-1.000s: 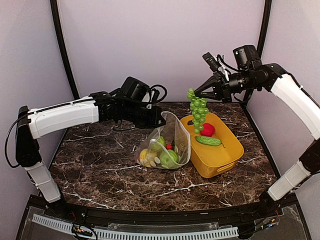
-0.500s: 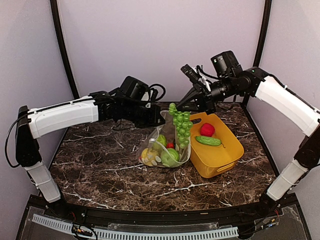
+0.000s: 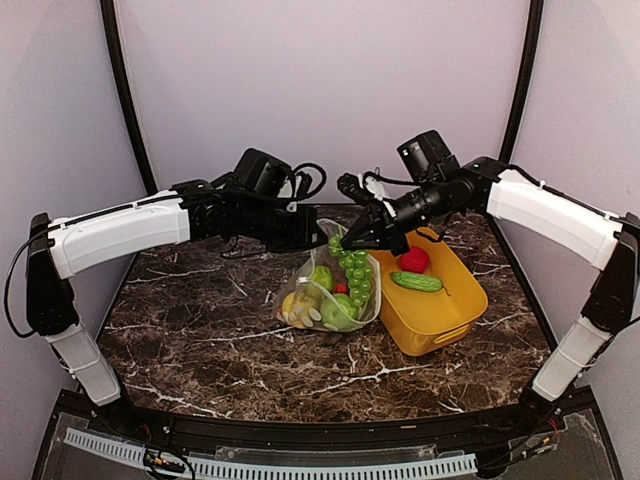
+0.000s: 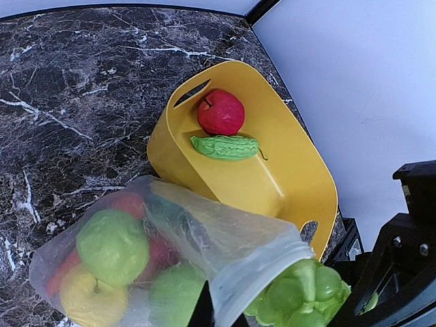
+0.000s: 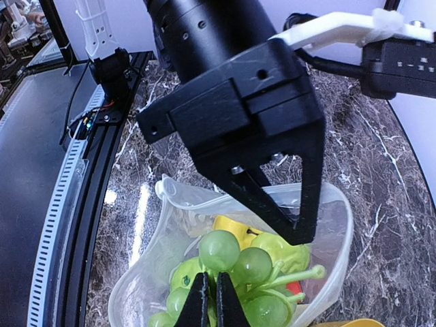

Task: Place the food in the zip-top bag and seal the zipper
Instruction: Place the fake fruit in the zipper food storage bag.

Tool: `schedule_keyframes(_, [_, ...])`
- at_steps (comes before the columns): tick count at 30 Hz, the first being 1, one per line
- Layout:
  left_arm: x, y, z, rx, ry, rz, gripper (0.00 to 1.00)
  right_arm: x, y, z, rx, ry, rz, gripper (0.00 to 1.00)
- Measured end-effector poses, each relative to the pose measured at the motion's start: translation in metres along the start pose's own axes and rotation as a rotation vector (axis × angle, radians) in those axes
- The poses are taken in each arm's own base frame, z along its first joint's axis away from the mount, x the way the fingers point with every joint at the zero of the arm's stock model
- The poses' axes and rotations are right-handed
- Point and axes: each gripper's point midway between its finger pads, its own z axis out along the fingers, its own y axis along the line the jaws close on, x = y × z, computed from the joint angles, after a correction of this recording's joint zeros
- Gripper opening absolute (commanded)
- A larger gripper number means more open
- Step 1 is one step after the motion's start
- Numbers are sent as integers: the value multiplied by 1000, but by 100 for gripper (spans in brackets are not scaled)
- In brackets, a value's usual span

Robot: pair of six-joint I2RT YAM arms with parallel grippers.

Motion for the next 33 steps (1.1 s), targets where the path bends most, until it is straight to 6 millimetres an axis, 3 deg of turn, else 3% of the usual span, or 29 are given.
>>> schedule_keyframes(9, [3,4,2,-6,9,-4,1,5,-2,16,50,51,-91,0])
schedule_keyframes(17, [4,5,2,-7,14,-5,1,16,-37,28,201,112,-144,0])
schedule_keyframes(19, [4,7,2,-9,14,-7,1,20,-42,30,225,125,-148,11])
schedule_keyframes(21, [5,8,2,-11,15,-7,1,23,-44,31,237,133,-149,27])
schedule_keyframes(25, [6,9,3,-12,18,-8,1,22,-47,34,265,144,-168,41])
schedule_keyframes(33, [6,9,3,-11,15,-8,1,22,-37,35,232,154,-146,47])
